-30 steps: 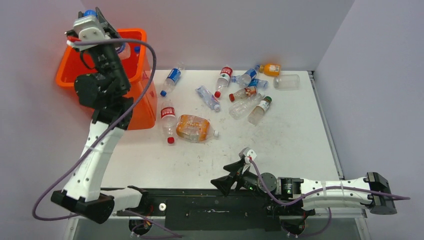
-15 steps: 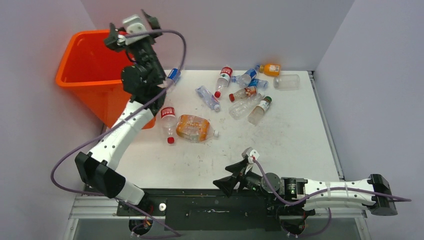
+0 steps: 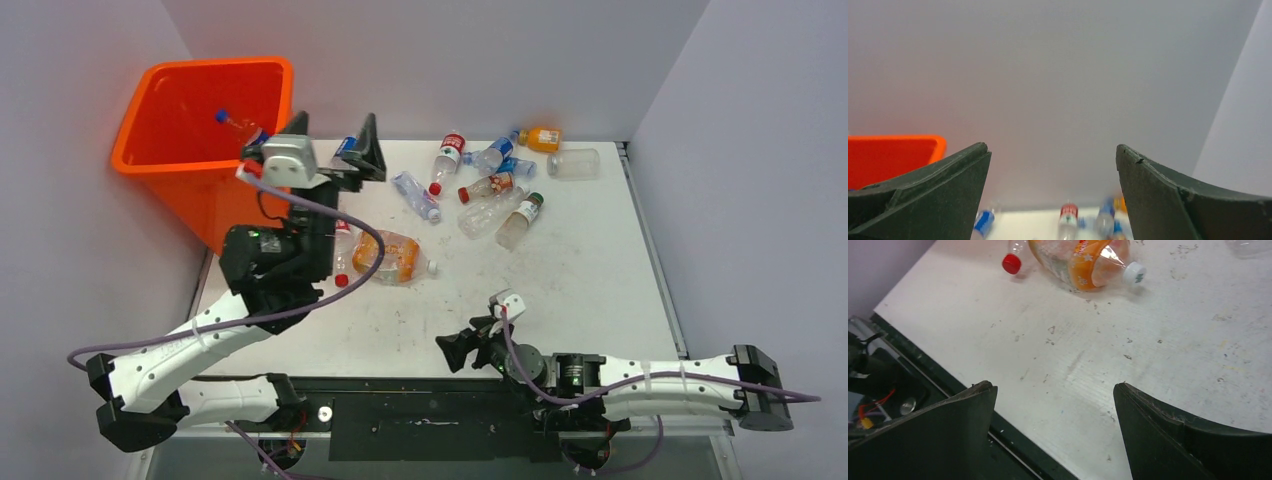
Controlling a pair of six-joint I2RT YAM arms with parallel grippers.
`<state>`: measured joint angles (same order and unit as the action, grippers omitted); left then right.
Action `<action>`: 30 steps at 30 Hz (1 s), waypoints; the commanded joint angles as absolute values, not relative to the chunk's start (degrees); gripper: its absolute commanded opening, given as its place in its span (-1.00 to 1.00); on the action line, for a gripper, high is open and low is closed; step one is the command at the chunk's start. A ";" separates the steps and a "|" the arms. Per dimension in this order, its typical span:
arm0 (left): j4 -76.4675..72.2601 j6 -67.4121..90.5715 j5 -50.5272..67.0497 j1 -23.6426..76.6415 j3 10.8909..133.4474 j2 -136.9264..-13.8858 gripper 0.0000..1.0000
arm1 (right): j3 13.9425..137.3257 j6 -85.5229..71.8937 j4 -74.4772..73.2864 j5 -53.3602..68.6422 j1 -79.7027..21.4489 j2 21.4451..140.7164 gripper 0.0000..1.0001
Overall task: Put the plastic bottles in the bin
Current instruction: Pick up the plastic bottle at the center of the board.
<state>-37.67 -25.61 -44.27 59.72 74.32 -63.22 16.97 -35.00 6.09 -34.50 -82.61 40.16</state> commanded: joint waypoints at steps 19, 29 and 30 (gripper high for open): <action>12.12 -4.84 -17.44 59.87 55.20 -59.25 0.92 | 33.16 -39.44 0.95 -14.19 -30.63 49.78 0.79; 7.99 -18.19 -36.29 72.14 46.52 -52.03 0.92 | 24.69 -45.17 14.80 -17.82 -14.17 48.80 0.79; 6.79 -20.60 -39.51 74.44 45.40 -51.57 0.92 | 25.46 -46.00 14.69 -16.25 -12.78 52.23 0.79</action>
<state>13.65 -10.74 -26.98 67.68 48.23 -54.76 25.30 -43.75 6.28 -17.63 -16.29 46.89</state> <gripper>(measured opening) 0.961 0.897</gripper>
